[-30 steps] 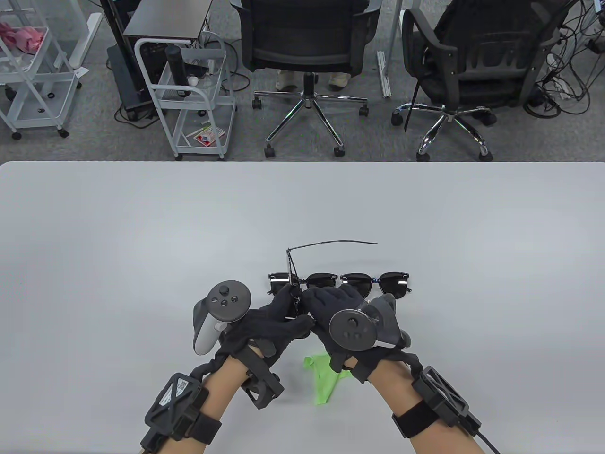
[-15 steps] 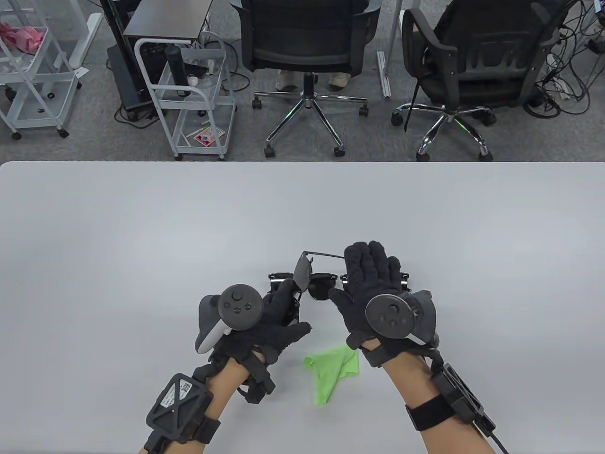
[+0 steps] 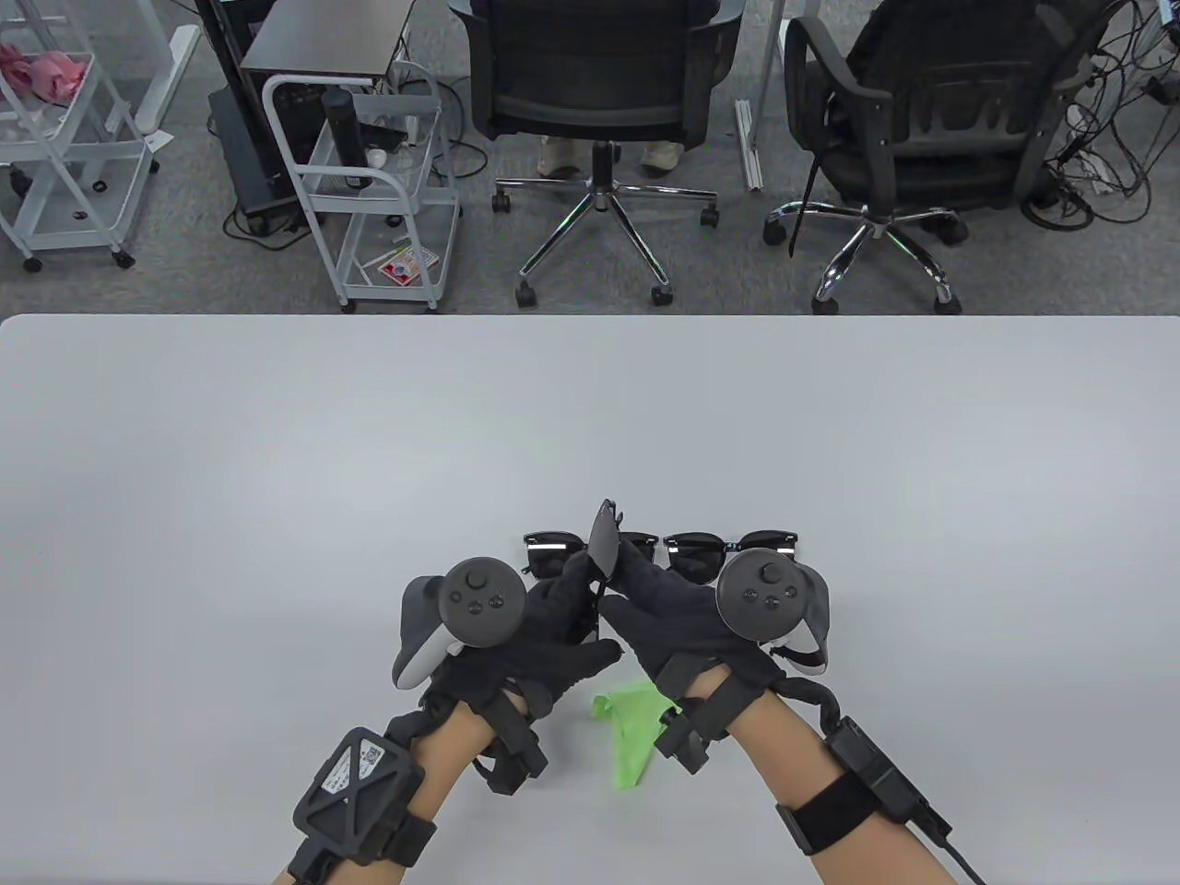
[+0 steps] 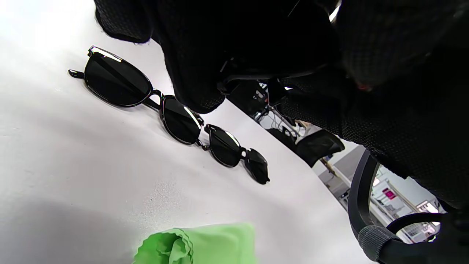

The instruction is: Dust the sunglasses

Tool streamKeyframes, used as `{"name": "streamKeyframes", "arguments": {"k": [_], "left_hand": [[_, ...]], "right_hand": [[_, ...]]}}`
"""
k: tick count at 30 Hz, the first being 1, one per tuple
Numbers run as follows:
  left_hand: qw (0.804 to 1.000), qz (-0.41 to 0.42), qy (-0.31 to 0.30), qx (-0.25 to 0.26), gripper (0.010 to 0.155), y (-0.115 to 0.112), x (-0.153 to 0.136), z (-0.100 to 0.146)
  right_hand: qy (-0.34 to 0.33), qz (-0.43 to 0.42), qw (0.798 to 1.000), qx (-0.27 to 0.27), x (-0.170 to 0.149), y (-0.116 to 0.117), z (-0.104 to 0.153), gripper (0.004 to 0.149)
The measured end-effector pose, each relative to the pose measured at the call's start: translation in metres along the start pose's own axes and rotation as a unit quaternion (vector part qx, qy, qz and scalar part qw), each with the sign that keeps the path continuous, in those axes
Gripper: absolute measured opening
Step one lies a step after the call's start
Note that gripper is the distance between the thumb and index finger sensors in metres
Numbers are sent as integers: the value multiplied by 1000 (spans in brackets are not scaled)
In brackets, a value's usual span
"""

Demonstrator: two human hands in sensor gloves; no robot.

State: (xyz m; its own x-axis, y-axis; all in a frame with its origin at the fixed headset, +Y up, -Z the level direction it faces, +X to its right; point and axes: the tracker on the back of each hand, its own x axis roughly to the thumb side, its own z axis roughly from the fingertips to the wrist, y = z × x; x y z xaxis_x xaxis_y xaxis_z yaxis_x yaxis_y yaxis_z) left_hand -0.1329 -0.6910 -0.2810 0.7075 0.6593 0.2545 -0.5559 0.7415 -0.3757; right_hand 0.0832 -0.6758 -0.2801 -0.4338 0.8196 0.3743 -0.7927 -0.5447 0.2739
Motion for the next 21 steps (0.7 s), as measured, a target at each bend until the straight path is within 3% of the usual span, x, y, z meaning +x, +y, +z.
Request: {"name": "streamKeyframes", "arguments": {"k": [5, 8, 11, 13, 15, 17, 21], "left_hand": [[999, -35, 4, 26, 93, 15, -1, 2], [989, -136, 43, 49, 92, 44, -9, 2], [943, -312, 108, 33, 92, 75, -27, -3], [890, -431, 149, 28, 91, 87, -46, -7], [876, -451, 169, 23, 91, 87, -66, -11], [886, -426, 180, -22, 90, 77, -87, -18], [871, -452, 184, -58, 90, 64, -109, -33]], "right_hand": [[10, 4, 1000, -15, -2, -4, 0, 70], [11, 48, 998, -32, -5, -13, 3, 70], [16, 103, 994, -35, -12, -23, 4, 69], [22, 114, 992, -42, -15, -27, 5, 69], [23, 112, 993, -40, -17, -28, 5, 69], [22, 113, 993, -38, -17, -28, 5, 68], [18, 136, 990, -27, -16, -25, 5, 68]]}}
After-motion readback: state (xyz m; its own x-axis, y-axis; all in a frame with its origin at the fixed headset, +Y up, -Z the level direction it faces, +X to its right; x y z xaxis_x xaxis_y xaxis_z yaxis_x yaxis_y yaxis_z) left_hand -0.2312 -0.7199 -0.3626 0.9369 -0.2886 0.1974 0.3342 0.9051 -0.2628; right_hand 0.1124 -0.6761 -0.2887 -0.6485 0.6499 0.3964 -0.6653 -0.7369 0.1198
